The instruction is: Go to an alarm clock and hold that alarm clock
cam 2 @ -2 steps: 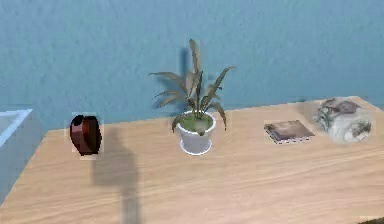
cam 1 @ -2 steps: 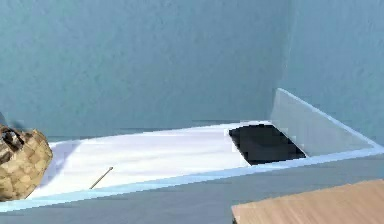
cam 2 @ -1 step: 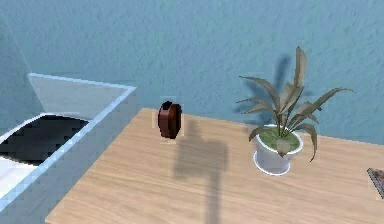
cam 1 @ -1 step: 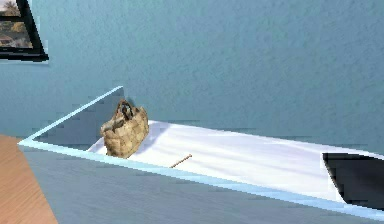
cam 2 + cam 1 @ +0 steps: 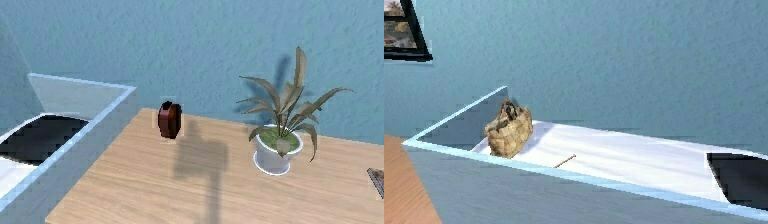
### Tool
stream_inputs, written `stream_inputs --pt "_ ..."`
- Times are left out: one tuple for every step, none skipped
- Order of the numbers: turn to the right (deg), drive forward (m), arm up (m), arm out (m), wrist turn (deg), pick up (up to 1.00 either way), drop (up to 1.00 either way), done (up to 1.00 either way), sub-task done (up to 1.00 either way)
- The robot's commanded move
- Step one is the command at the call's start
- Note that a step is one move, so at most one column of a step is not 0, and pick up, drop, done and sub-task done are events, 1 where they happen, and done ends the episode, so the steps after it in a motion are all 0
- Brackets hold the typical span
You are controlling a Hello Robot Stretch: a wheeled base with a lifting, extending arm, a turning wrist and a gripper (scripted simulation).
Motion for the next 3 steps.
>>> stream_inputs --pt "0.0 0.00 0.34 0.00 0.0 0.00 0.00 0.00 0.00" --pt "0.0 0.00 0.00 0.50 0.0 0.00 0.00 0.00 0.00" --pt "0.0 0.00 0.00 0.00 45.0 0.00 0.00 0.00 0.00"
